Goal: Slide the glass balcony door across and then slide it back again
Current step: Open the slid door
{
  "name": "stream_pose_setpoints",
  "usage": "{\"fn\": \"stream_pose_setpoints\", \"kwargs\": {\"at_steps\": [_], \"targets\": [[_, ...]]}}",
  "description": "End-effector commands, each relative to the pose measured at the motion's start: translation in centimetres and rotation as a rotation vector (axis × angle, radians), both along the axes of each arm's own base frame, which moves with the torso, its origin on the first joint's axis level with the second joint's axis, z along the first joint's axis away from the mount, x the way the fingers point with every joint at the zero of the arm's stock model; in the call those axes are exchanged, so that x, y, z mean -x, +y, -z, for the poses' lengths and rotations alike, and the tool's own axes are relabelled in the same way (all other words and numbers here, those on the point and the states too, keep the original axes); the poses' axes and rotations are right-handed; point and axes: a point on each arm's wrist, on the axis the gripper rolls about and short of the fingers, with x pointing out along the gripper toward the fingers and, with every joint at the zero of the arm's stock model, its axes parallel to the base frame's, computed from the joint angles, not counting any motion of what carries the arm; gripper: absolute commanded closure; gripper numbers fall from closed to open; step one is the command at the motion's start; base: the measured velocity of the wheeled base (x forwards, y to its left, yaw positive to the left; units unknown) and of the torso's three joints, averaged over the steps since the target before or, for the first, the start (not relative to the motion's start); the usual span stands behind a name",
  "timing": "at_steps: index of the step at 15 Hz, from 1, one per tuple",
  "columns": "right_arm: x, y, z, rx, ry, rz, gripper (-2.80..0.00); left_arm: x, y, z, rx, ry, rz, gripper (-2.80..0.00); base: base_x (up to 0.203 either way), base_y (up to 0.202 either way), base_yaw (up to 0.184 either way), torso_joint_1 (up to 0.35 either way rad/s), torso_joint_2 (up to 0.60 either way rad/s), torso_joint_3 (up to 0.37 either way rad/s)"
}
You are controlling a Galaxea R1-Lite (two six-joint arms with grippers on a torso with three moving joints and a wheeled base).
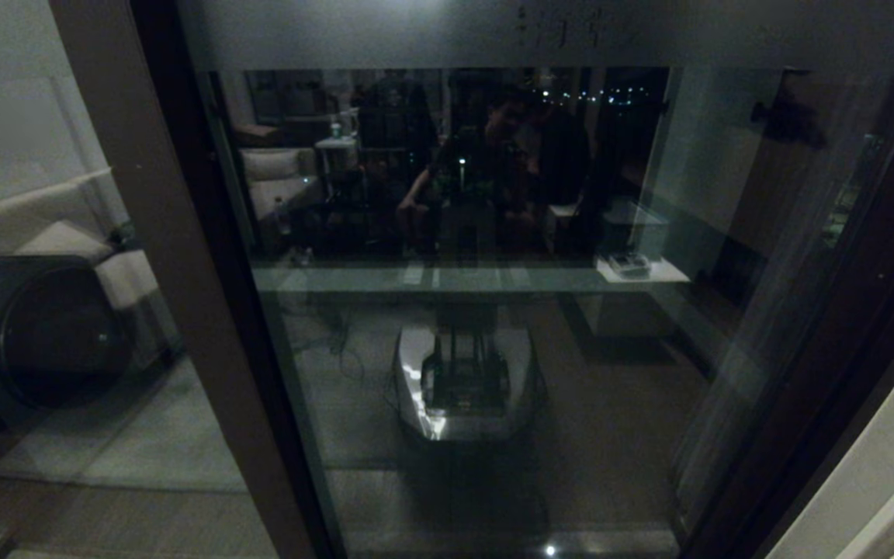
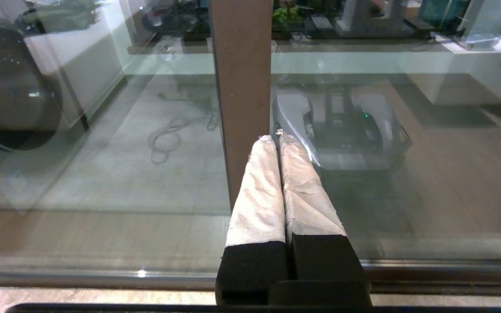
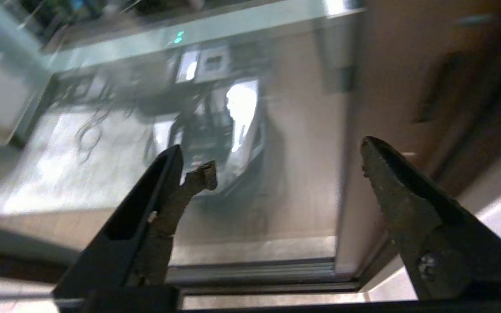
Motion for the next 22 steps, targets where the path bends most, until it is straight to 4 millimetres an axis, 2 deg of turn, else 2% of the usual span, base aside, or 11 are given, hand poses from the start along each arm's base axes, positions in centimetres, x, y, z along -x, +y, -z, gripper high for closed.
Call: {"fn": "stream_pose_setpoints", "kwargs": {"at_steps": [1,3,10,15,19,22], "targets": [[-0.8,-1.6,0.9,-0.002,0.020,0.020,-2.80,0.0,0.0,0.0,0.000,0.000,-0.001,0.00,0.000,0.000,0.000,0.000,0.00,0.000],[-1.2,-2.9,1.5,0.018,0.023,0.019,-2.80,0.0,0.0,0.0,0.000,0.000,0.000,0.00,0.000,0.000,0.000,0.000,0.00,0.000],[-3.2,-4.4,4.1,0.061,0.072,-0.024,-2.80,0.0,0.0,0.0,0.000,0.000,0.000,0.00,0.000,0.000,0.000,0.000,0.00,0.000],[-4.8,-4.9,5.5,0.054,0.097,-0.032,-2.80,0.0,0.0,0.0,0.000,0.000,0.000,0.00,0.000,0.000,0.000,0.000,0.00,0.000],[-6.3,-4.6,6.4,0.078,0.121,-0.002,-2.80,0.0,0.0,0.0,0.000,0.000,0.000,0.00,0.000,0.000,0.000,0.000,0.00,0.000],[-7.0,-4.7,6.5,0.096,0.096,0.001,-2.80,0.0,0.0,0.0,0.000,0.000,0.000,0.00,0.000,0.000,0.000,0.000,0.00,0.000]]}}
